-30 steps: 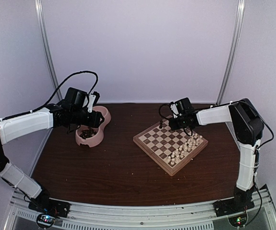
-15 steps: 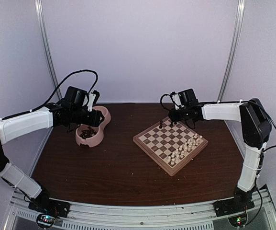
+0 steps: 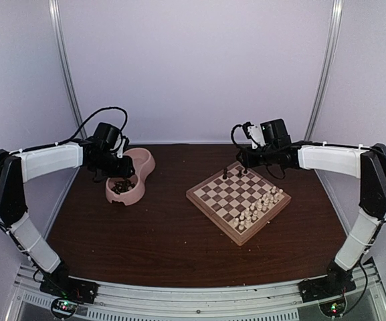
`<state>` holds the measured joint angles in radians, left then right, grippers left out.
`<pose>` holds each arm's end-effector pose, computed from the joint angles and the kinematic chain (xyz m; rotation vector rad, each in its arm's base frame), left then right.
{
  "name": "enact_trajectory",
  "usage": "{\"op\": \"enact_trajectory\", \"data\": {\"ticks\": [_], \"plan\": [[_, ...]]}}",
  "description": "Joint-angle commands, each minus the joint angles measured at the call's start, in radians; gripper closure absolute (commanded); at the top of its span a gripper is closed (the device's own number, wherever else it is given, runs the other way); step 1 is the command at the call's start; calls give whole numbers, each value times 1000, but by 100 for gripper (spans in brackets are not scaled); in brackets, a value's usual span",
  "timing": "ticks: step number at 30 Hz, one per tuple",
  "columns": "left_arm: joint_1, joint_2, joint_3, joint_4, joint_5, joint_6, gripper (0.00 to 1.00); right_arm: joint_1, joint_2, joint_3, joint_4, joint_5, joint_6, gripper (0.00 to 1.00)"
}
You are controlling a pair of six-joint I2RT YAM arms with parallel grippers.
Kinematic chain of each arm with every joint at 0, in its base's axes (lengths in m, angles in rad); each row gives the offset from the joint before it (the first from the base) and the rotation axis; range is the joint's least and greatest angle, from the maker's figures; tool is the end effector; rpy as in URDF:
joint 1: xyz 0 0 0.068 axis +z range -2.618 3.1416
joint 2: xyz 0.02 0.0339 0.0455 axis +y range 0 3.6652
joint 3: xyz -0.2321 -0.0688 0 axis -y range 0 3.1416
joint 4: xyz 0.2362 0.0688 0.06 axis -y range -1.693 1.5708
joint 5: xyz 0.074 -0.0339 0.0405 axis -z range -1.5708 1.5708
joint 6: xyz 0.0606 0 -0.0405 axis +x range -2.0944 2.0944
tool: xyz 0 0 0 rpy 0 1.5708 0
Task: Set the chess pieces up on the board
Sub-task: Pick up the rook from the storage box.
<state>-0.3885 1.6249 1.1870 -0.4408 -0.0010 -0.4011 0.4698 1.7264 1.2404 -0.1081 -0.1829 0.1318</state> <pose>0.3312 -0.1355 0.1958 -0.0161 2.4807 -0.3429 0.3548 0.1925 0.2107 -0.4761 2.1525 0.5395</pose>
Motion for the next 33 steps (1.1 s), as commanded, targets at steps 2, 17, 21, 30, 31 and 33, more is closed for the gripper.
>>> {"op": "enact_trajectory", "data": {"ticks": [2, 17, 21, 30, 31, 33], "plan": [[33, 73, 55, -69, -37, -168, 57, 12, -51, -43, 8, -34, 12, 57], [34, 184, 101, -144, -388, -820, 62, 15, -55, -77, 53, -71, 24, 57], [36, 214, 115, -160, -409, -905, 63, 15, -68, -83, 58, -70, 22, 57], [51, 290, 168, -168, -399, -926, 63, 15, -73, -94, 74, -76, 19, 57], [53, 300, 174, -166, -391, -922, 63, 15, -71, -94, 74, -78, 19, 57], [57, 318, 184, -165, -386, -917, 63, 15, -70, -94, 77, -81, 20, 57]]}}
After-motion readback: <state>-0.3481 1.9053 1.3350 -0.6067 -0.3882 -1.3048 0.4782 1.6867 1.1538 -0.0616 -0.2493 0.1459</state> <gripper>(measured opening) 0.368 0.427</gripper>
